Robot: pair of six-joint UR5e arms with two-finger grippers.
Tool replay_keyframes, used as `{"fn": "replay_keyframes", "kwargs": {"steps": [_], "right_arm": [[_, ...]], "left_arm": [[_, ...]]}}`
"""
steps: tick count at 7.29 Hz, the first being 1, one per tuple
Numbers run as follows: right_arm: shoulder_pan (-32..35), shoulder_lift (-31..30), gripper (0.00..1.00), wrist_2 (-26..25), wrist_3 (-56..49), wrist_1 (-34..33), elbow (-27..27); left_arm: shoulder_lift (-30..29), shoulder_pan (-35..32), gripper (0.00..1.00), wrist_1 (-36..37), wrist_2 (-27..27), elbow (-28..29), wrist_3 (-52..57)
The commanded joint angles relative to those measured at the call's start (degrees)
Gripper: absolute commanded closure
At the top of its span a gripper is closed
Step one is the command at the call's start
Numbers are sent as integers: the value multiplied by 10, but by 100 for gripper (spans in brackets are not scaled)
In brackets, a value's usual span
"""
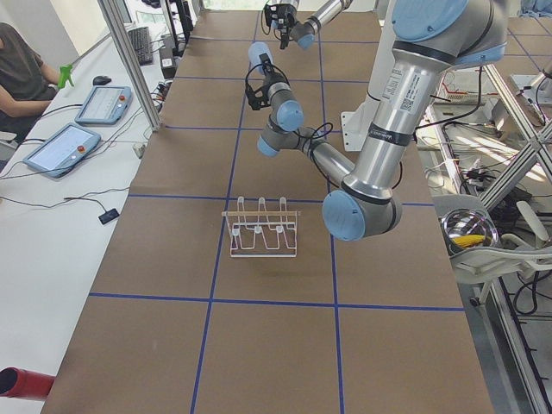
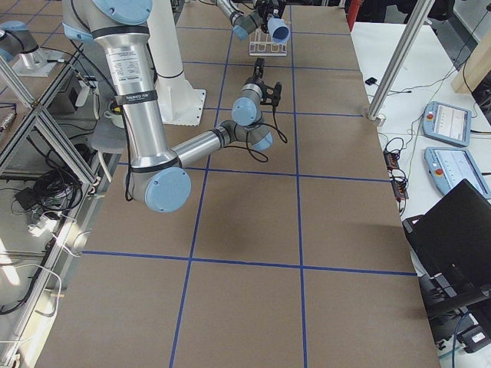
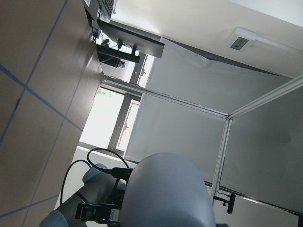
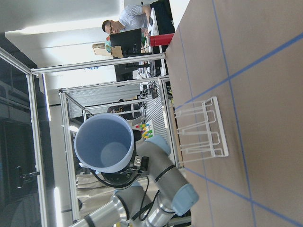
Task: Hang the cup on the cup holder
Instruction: 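Open the right gripper and withdraw it while the left gripper carries the cup away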
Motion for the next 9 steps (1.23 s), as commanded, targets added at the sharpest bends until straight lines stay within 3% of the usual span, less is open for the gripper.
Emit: {"fn": "replay_keyframes", "kwargs": {"steps": [1,2,4,5,6,7,9], "right_arm": [[68,-15,0,11,-119,-15,-55],[81,-22,0,21,-187,-49,-68],[105,-43,0,19,-311,-127,-68],[134,-50,0,21,-316,-156,-68],[148,-87,0,21,-369,-176,-70],[159,-97,0,18,-468,-225,-91],[199,-99,0,27,-604,-323,-106]], "left_arm": [[29,-54,100,122,-51,-22,121],[22,-89,100,221,-82,-38,163],[17,-117,100,353,-103,-48,299],[17,-172,100,418,-167,-48,357],[18,-239,100,485,-252,-47,421],[20,-286,100,549,-302,-48,485],[28,-302,100,674,-302,-69,622]]}}
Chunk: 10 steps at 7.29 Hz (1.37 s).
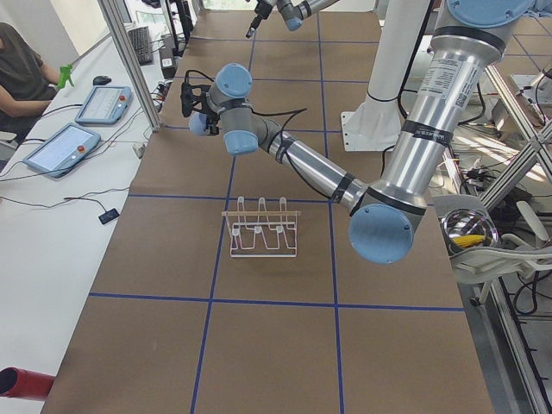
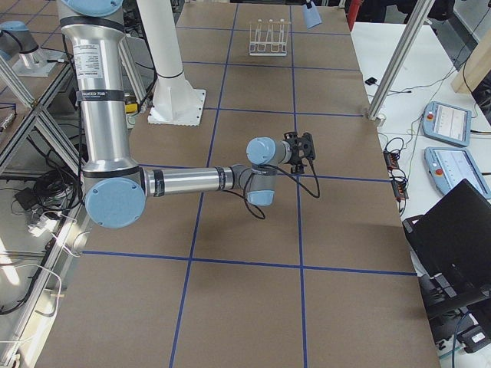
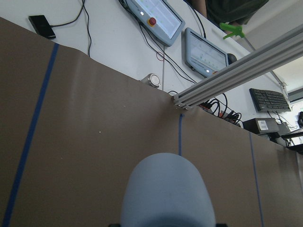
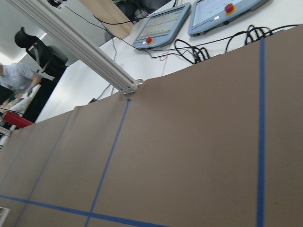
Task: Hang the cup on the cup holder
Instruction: 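Move the cup with the left gripper above the white wire rack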
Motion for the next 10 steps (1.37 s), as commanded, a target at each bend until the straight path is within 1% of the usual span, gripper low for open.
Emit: {"fn": "replay_keyframes", "kwargs": {"steps": [1,2,3,4,5,6,7,8,9,10], "right_arm": [[57,-4,0,32,-148,-101,-8],[93,-3,0,68,-212,-148,-5],[123,1,0,109,-225,-208,-1],[141,0,0,122,-243,-249,1],[154,-1,0,124,-320,-296,0],[179,2,0,152,-412,-373,1],[196,2,0,171,-482,-427,1],[201,-4,0,173,-510,-443,2],[200,-20,0,172,-516,-443,4],[197,-23,0,173,-524,-443,6]], "left_arm": [[3,-17,100,206,-1,-49,188],[5,-21,100,314,4,-81,274],[14,-19,100,415,32,-120,341],[13,-10,100,534,68,-163,398],[9,-7,100,624,95,-187,461],[8,-7,100,660,96,-185,486],[8,1,100,661,92,-175,487],[3,17,100,660,89,-154,486],[1,27,100,657,85,-136,487],[1,29,100,657,59,-134,486]]}}
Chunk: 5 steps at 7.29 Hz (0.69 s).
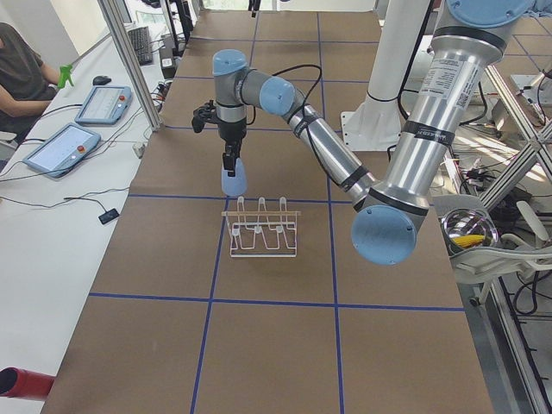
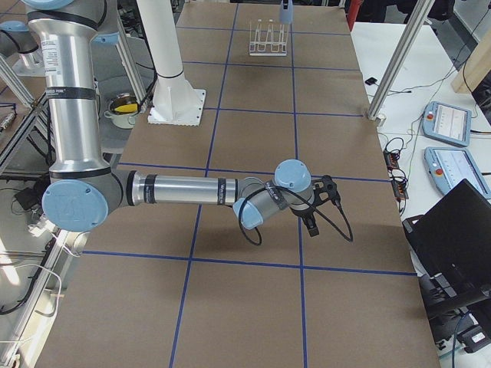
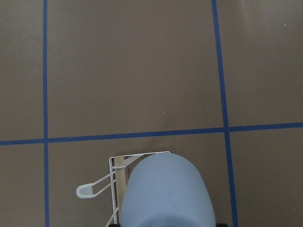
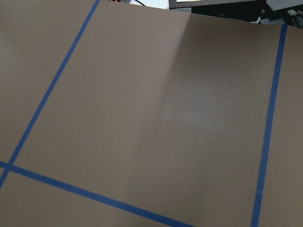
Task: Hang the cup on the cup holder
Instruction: 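Move the cup with the left gripper above the white wire rack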
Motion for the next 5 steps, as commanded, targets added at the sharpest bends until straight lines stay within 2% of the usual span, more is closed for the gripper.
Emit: {"fn": "replay_keyframes", "kwargs": {"steps": [1,2,5], "right_arm": [[-3,-7,0,3,-16,-10,1],[-4,-5,0,3,-15,-29,3],[-4,-11,0,1,-15,-28,10]], "left_arm": [[-1,11,100,-1,-25,17,1],[-2,11,100,-2,-25,22,1],[-4,19,100,-9,-18,33,4]]}}
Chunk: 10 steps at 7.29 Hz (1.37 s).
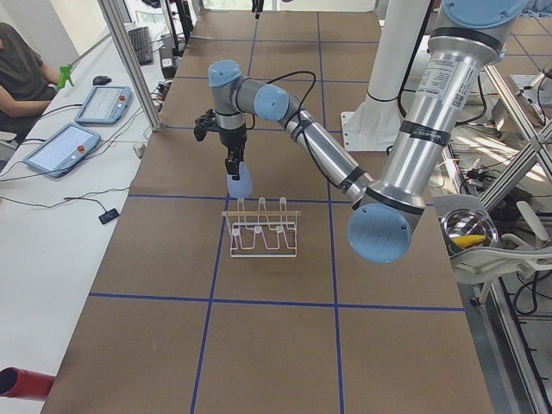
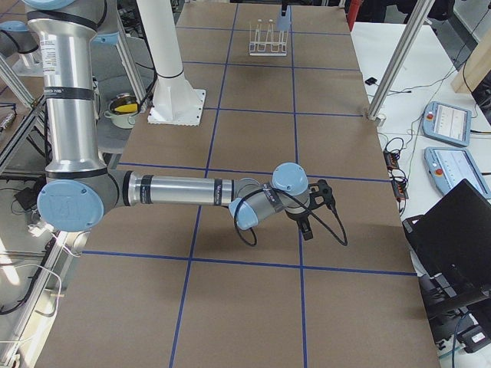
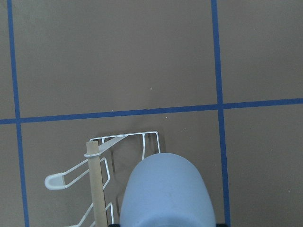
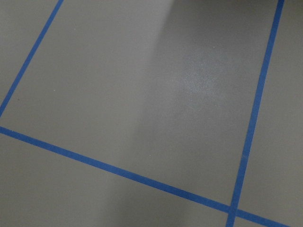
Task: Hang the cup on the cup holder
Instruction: 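Move the cup with the left gripper above the white wire rack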
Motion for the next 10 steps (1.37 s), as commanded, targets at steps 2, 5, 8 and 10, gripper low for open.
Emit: {"fn": "replay_keyframes", "kwargs": {"steps": [2,5,8,10], "right_arm": [[0,-3,0,0,3,0,8],[0,-6,0,0,5,0,10],[-1,-6,0,0,6,0,11],[-1,-6,0,0,7,0,11]], "left_arm": [[4,3,100,-40,-3,34,0],[7,5,100,-43,-4,41,0],[7,27,100,-42,-3,59,-1],[8,31,100,-43,-1,68,1]]}}
